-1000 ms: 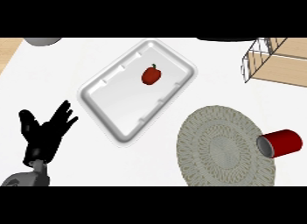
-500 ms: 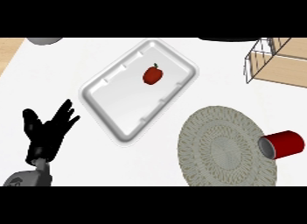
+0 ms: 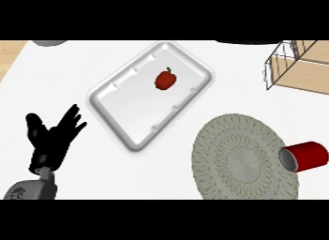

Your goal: Pick the squash from the placemat and place it in the tiered shelf

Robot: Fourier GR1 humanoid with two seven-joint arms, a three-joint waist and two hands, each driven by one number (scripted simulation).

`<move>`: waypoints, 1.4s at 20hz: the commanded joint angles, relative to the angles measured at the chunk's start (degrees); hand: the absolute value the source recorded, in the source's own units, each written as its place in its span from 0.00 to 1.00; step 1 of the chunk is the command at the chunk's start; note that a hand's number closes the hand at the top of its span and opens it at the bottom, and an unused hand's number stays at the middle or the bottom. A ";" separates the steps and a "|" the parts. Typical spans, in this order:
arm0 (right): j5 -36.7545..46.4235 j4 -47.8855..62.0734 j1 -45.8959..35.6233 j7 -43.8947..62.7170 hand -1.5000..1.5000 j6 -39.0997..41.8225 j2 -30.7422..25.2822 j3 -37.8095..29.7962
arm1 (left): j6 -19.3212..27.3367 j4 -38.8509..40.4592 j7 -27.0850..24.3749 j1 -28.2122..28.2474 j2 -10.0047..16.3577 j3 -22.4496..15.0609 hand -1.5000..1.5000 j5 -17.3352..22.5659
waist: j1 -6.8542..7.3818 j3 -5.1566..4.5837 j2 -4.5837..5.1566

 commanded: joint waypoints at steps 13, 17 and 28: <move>5.80 21.02 -7.12 -16.81 1.00 -8.48 -1.31 0.13 | -1.49 0.00 3.89 -1.60 0.96 0.99 0.50 1.17 | 0.25 -0.19 0.40; 6.52 23.34 -8.41 -16.66 1.00 -9.48 -0.42 0.10 | -0.68 -2.11 2.53 1.29 -0.10 -0.21 0.50 -0.21 | 0.39 -0.19 0.26; 0.24 26.15 -11.74 -10.72 0.00 -13.27 -0.46 -7.82 | -0.31 2.89 0.89 -1.41 0.00 1.78 0.50 -0.19 | -0.62 -0.23 0.20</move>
